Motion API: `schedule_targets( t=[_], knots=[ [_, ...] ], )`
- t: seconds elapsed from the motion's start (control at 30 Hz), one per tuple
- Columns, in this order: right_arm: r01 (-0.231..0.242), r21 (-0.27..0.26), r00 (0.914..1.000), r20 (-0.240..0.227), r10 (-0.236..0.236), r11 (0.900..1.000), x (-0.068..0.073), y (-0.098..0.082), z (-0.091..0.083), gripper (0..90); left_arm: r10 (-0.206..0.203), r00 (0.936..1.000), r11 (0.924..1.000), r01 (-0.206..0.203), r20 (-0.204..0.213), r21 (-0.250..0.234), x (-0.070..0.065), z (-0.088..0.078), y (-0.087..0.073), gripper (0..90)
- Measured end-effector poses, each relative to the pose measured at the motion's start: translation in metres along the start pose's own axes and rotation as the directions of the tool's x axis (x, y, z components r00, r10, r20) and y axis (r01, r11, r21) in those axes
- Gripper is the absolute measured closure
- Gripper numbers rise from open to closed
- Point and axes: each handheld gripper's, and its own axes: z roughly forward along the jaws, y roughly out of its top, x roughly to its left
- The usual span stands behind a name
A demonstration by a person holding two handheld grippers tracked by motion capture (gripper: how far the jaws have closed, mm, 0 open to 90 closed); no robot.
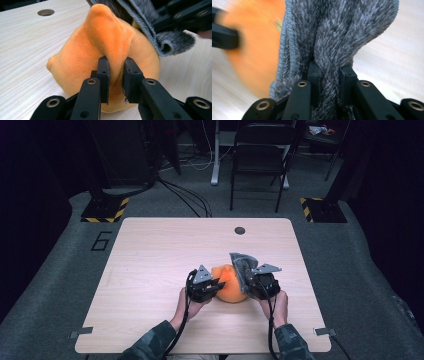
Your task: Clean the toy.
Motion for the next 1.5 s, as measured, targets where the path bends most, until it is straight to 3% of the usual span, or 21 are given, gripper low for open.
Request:
schedule_targets(
  t=[0.1,0.2,0.3,0.43,0.53,0.6,0.67,0.7,0.73,0.8,0.87,1.0,1.07,1.13,1.23,1.33,1.5],
  knots=[
    [-0.023,0.033,0.9996,0.014,0.023,0.999,-0.006,-0.008,0.009,75.0,0.001,1.0,1.0,-0.001,0.003,0.008,0.0,0.0,0.0,77.2],
    [-0.004,0.069,0.9991,0.042,0.001,0.998,-0.007,-0.013,0.021,75.0,-0.004,1.0,1.0,0.004,0.004,0.003,0.0,0.001,0.0,77.1],
    [-0.017,0.109,0.9991,0.039,0.012,0.994,-0.013,-0.019,0.03,74.9,-0.006,1.0,1.0,0.006,0.0,0.0,-0.001,0.001,0.001,77.2],
    [-0.008,0.136,0.9994,0.036,0.003,0.991,-0.018,-0.018,0.029,74.8,-0.013,0.9999,0.9999,0.013,-0.004,-0.001,0.0,0.0,0.001,76.8],
    [-0.032,0.067,0.9986,0.044,0.029,0.997,-0.022,-0.005,0.005,74.9,-0.024,0.9997,0.9997,0.024,-0.009,-0.008,0.003,-0.001,0.001,76.5],
    [-0.039,-0.023,0.9989,0.025,0.04,0.999,-0.022,0.006,-0.018,74.9,-0.027,0.9996,0.9996,0.027,-0.006,-0.007,0.004,-0.001,0.0,76.5],
    [-0.041,-0.084,0.9986,-0.038,0.038,0.996,-0.02,0.015,-0.036,74.8,-0.028,0.9996,0.9996,0.028,-0.003,-0.007,0.004,-0.001,0.001,76.3],
    [-0.043,-0.081,0.9962,-0.08,0.037,0.996,-0.016,0.018,-0.038,74.8,-0.028,0.9996,0.9996,0.028,-0.004,-0.009,0.004,-0.001,0.001,76.2],
    [-0.031,-0.046,0.9924,-0.121,0.025,0.998,-0.011,0.018,-0.033,74.7,-0.025,0.9997,0.9996,0.025,-0.006,-0.01,0.004,-0.001,0.001,75.8],
    [0.024,0.039,0.9928,-0.118,-0.019,0.999,0.003,0.012,-0.013,74.7,-0.014,0.9999,0.9999,0.014,-0.009,-0.002,0.004,-0.002,0.001,70.8],
    [0.024,0.04,0.9951,-0.097,-0.02,0.999,0.008,0.005,0.004,74.7,0.004,0.9999,1.0,-0.003,-0.016,0.001,0.003,-0.004,0.002,61.0],
    [0.004,0.03,0.9953,-0.097,-0.002,1.0,0.001,0.004,0.002,74.6,0.103,0.9938,0.9937,-0.1,-0.044,0.05,-0.005,-0.009,0.011,42.4],
    [-0.003,0.029,0.9942,-0.108,0.006,1.0,-0.003,0.001,0.003,74.5,0.114,0.9929,0.9902,-0.111,-0.034,0.084,-0.009,-0.003,0.008,39.9],
    [-0.028,0.034,0.9925,-0.118,0.032,0.999,-0.005,0.001,0.004,74.4,0.129,0.9899,0.9884,-0.123,-0.06,0.089,-0.013,0.008,-0.001,41.1],
    [-0.007,0.029,0.9936,-0.112,0.01,1.0,-0.008,0.0,0.005,74.3,0.107,0.9921,0.9931,-0.103,-0.066,0.056,-0.01,0.009,-0.002,54.8],
    [-0.021,0.019,0.9932,-0.114,0.023,1.0,-0.01,0.003,0.001,74.1,0.075,0.9953,0.9967,-0.073,-0.06,0.034,-0.004,0.006,-0.003,67.2],
    [-0.007,-0.046,0.9946,-0.104,0.003,0.999,-0.006,0.018,-0.021,74.0,0.038,0.9978,0.999,-0.037,-0.054,0.027,0.001,0.004,-0.004,70.8]
  ],
)
